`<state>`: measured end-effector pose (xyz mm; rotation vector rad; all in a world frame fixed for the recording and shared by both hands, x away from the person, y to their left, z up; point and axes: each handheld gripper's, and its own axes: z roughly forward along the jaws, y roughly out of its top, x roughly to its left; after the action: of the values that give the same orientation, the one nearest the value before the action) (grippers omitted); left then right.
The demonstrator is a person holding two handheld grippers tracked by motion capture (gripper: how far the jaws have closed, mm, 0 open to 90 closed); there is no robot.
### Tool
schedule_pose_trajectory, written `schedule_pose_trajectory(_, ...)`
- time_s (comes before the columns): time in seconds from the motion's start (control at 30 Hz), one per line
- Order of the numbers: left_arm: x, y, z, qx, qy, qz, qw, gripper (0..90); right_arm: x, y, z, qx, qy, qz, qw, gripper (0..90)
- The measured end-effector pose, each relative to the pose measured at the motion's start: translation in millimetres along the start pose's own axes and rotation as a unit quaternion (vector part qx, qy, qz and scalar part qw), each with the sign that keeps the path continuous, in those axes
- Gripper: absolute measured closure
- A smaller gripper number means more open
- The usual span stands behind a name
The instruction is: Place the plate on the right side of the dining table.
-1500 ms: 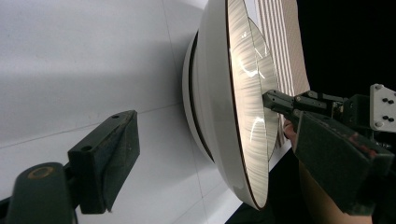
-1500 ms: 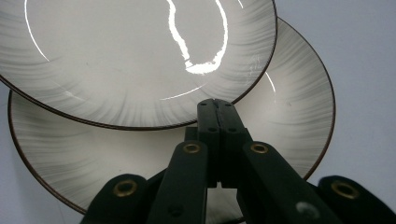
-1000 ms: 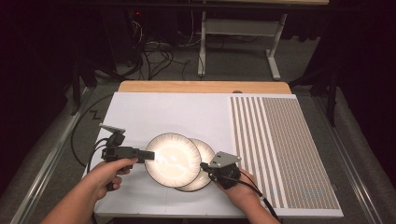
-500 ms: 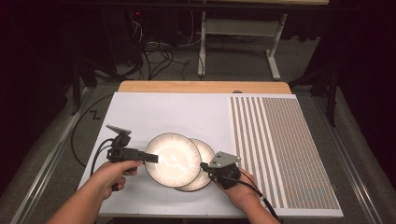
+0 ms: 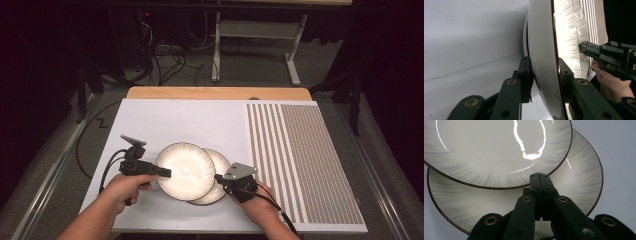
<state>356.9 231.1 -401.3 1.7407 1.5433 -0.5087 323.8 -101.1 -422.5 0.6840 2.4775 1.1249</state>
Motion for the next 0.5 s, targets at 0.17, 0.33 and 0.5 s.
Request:
schedule_pose_trajectory(0.17, -0.2, -0.4, -0.9, 0.000, 0.001, 0.000, 1.0000, 72.1, 0.4, 0.0, 0.1, 0.000, -0.001, 0.000, 1.0000, 90.0)
schedule_pose_trajectory(0.33, -1.2, -1.1, -2.7, -0.005, 0.000, 0.001, 1.0000, 73.7, 0.3, -0.2, 0.3, 0.002, -0.002, -0.002, 1.0000, 90.0)
schedule_pose_trajectory(0.5, -2.4, -1.7, -4.0, -0.005, 0.005, 0.004, 1.0000, 74.2, 0.2, -0.2, 0.4, 0.003, -0.002, -0.003, 1.0000, 90.0)
